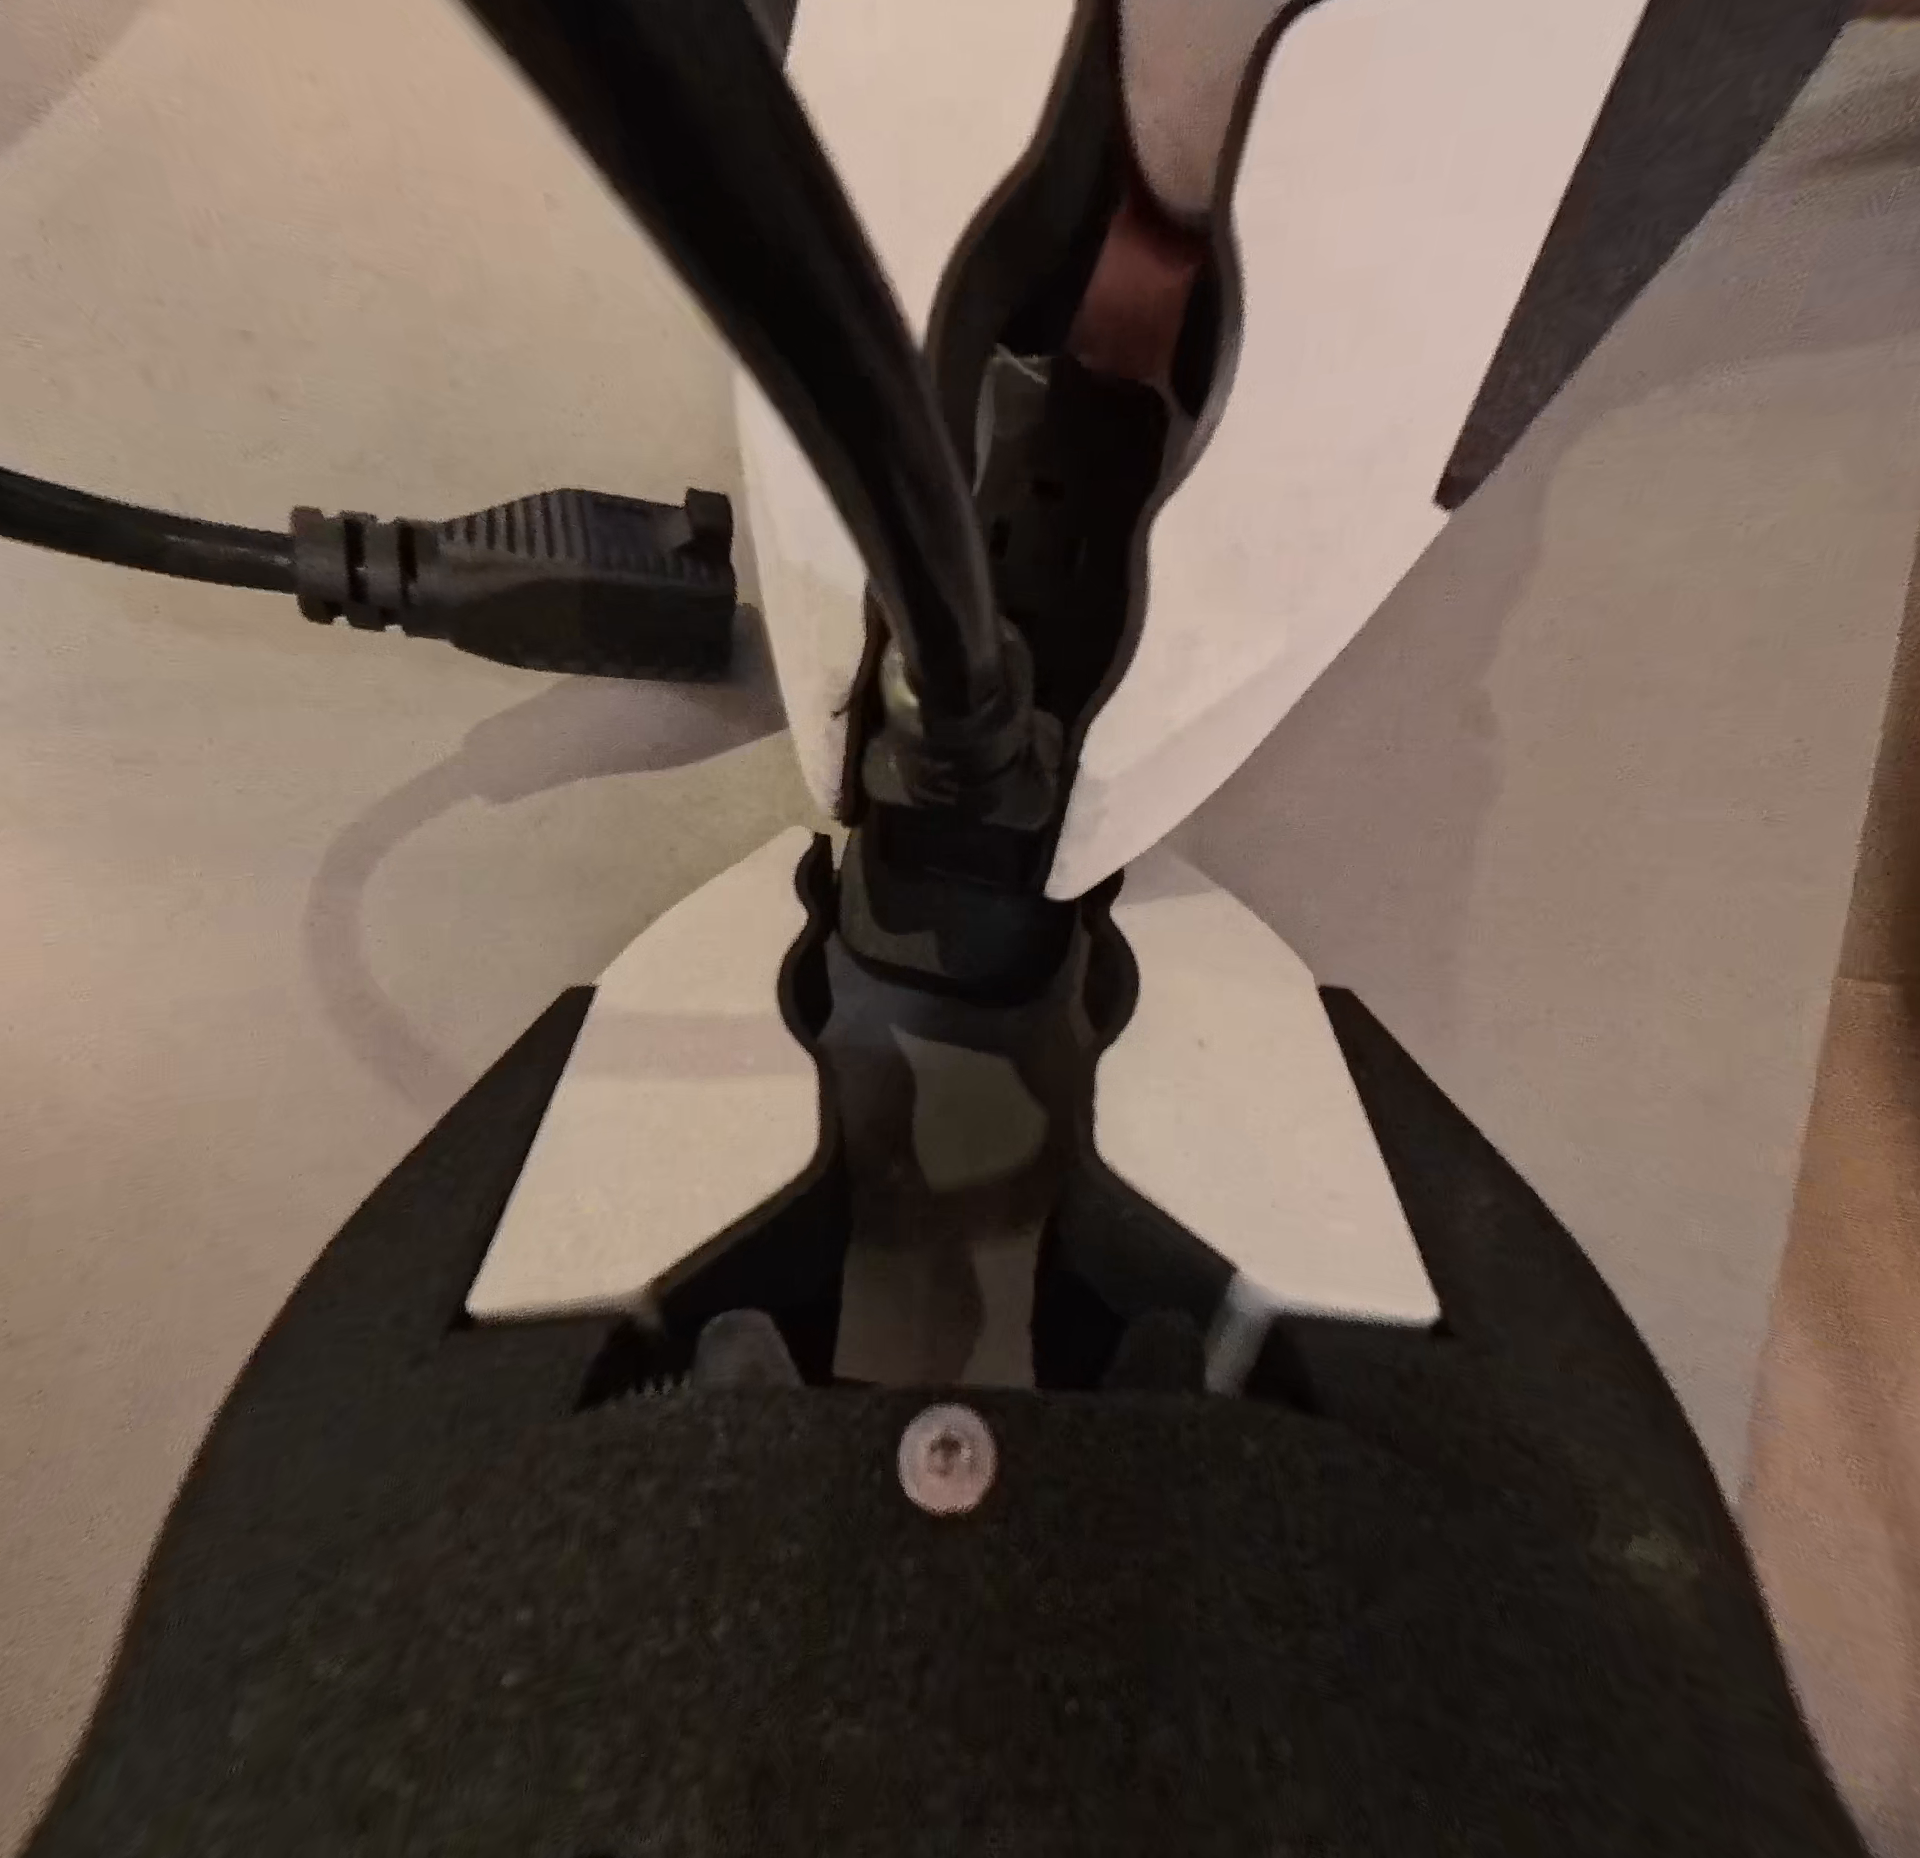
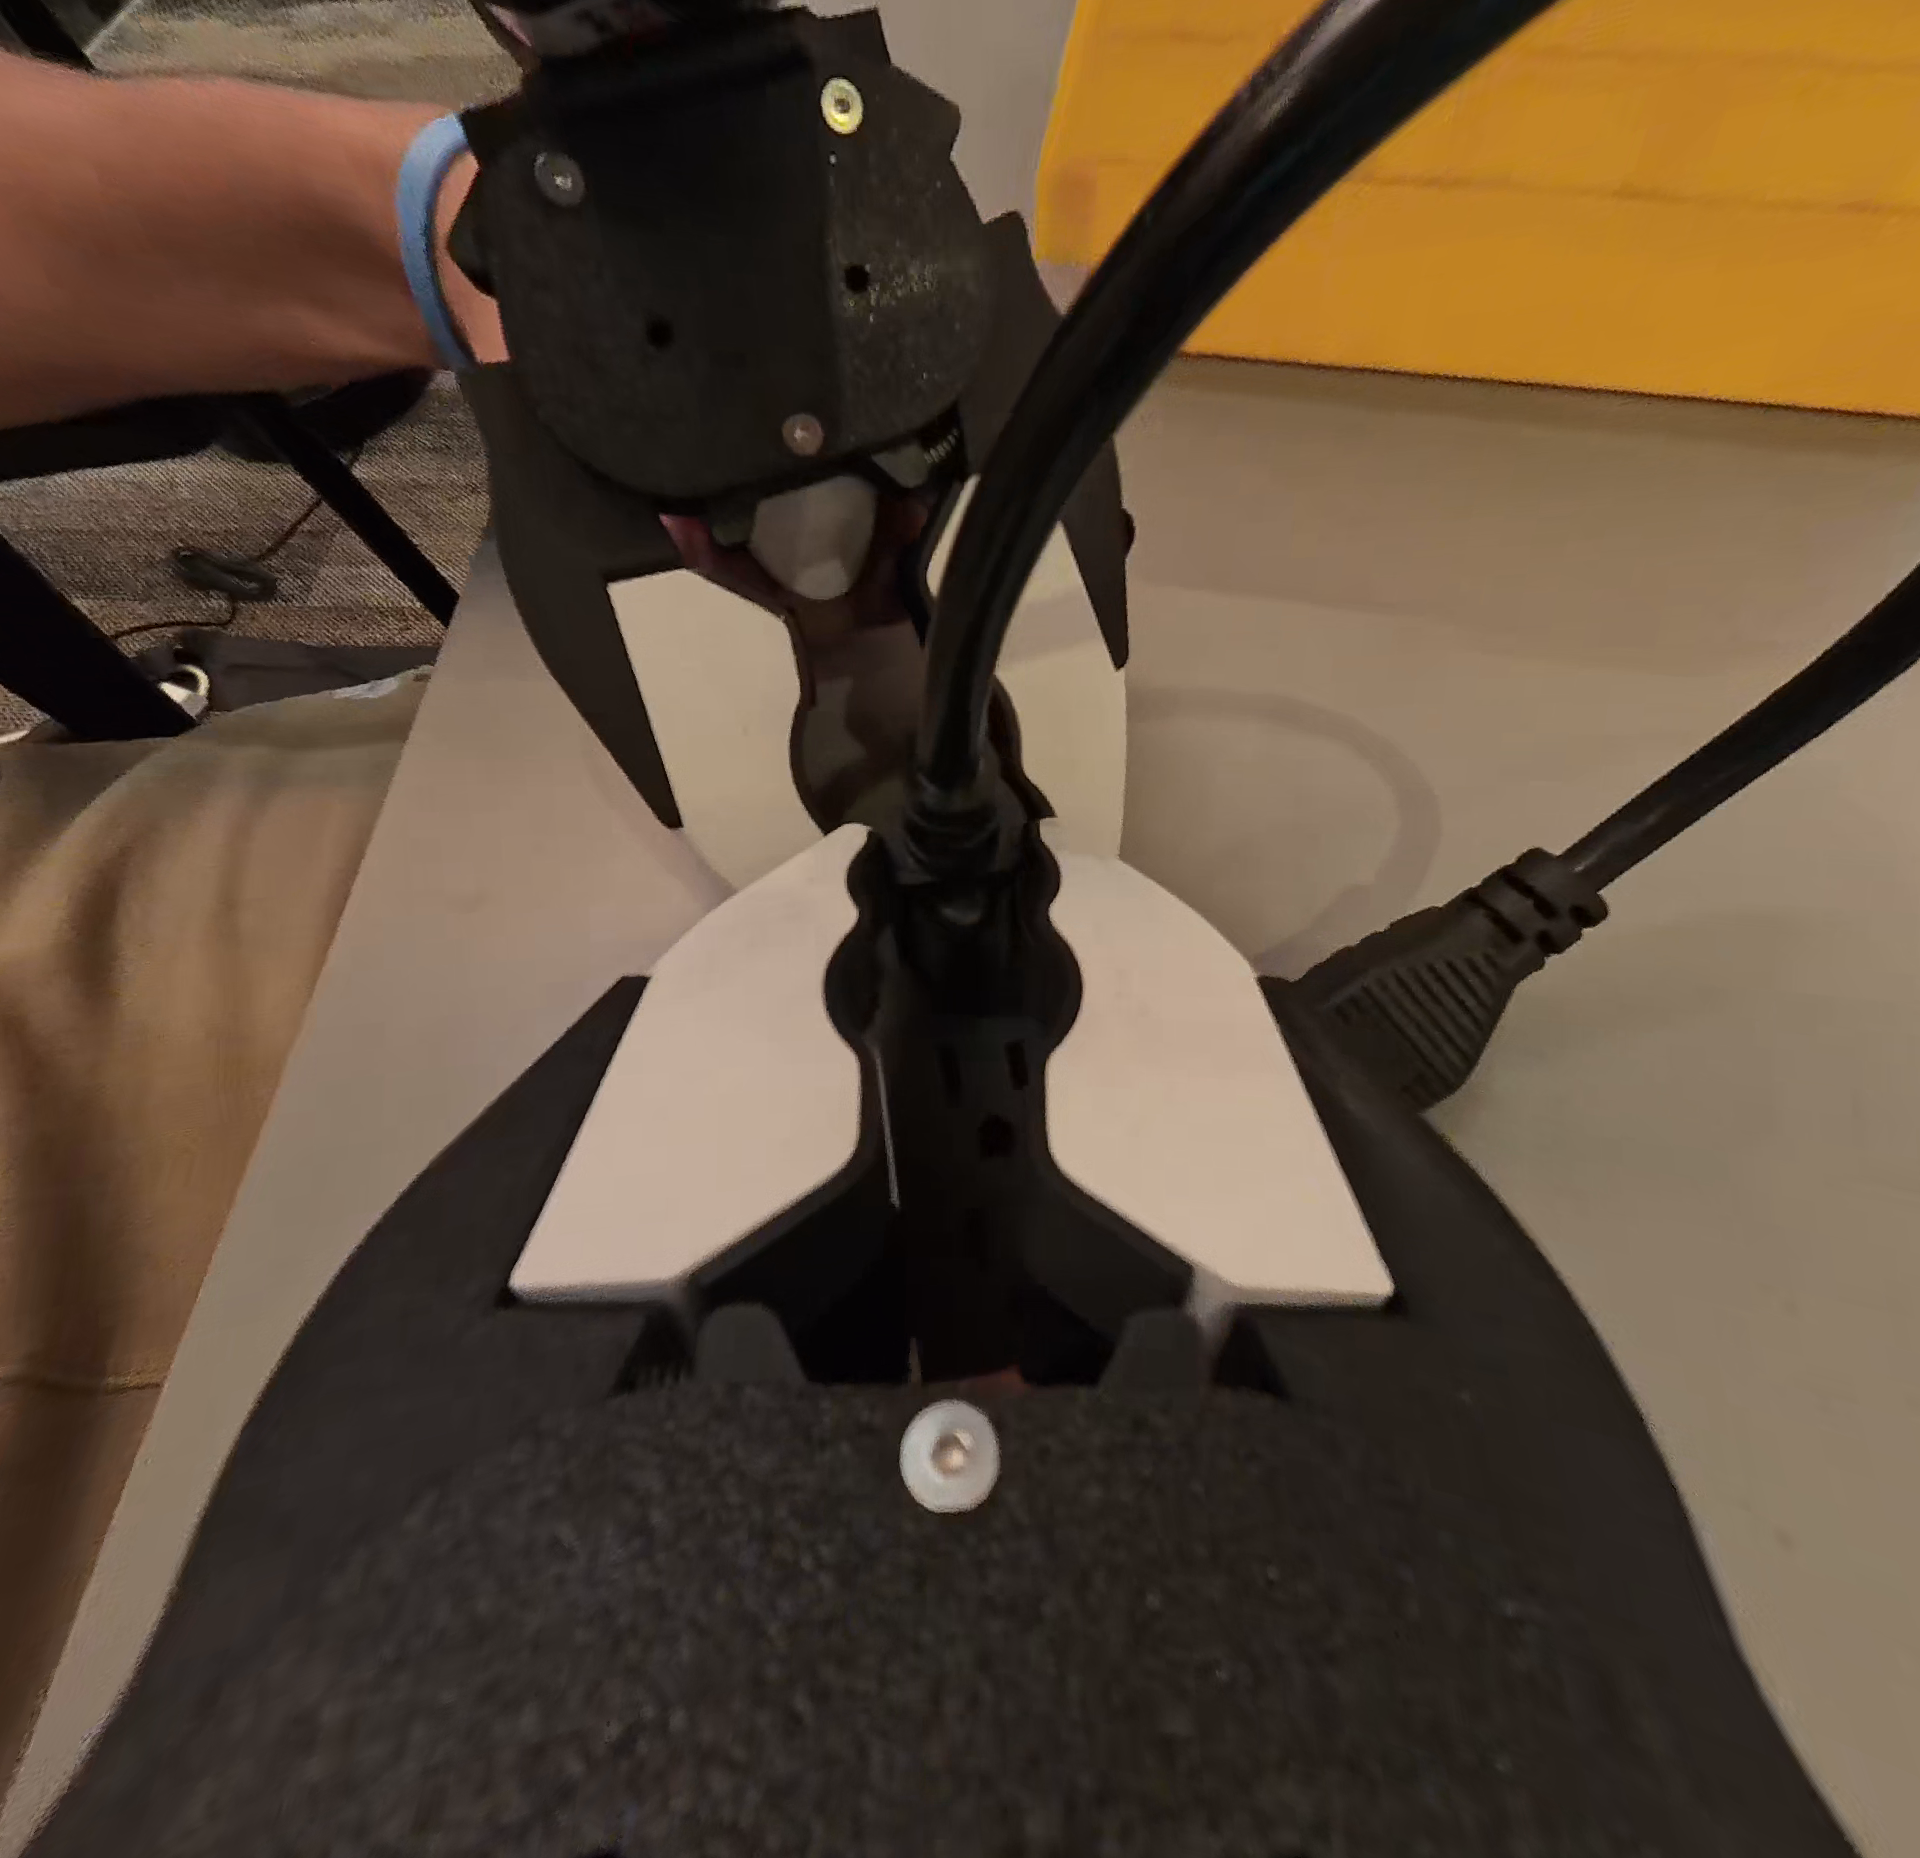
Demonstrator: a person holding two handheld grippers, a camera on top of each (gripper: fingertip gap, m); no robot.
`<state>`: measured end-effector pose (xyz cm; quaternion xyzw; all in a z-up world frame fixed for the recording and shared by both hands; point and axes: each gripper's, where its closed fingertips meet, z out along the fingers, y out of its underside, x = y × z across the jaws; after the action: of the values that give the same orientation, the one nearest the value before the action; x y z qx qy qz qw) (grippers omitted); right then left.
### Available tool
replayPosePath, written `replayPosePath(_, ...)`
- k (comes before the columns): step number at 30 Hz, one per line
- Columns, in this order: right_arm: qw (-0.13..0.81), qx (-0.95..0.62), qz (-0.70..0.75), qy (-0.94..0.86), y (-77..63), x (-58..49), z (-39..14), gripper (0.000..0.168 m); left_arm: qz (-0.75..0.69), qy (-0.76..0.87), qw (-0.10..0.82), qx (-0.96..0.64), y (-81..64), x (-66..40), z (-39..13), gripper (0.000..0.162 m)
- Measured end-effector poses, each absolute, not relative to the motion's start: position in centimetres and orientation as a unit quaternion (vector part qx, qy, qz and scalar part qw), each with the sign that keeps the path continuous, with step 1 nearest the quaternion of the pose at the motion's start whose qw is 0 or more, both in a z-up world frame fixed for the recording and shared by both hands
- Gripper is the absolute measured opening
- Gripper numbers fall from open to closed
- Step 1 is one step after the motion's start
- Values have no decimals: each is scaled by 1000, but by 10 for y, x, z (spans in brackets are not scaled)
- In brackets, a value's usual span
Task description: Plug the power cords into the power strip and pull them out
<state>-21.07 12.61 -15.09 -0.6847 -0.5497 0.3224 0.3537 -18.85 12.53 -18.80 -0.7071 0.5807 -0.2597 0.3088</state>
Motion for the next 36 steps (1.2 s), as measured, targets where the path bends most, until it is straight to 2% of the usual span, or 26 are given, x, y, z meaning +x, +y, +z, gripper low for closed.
replayPosePath(18,330,-658,406,-542,128,-200,-146,24,-267,571,312,-710,131,-182,-186,46)
replayPosePath(22,347,-668,354,-555,132,-205,-150,25,-262,572,300,-717,131,-182,-190,46)
replayPosePath(31,328,-662,400,-542,129,-198,-147,24,-269,571,303,-714,131,-182,-189,46)
replayPosePath(36,342,-687,359,-532,135,-203,-150,24,-261,561,301,-726,134,-181,-190,46)
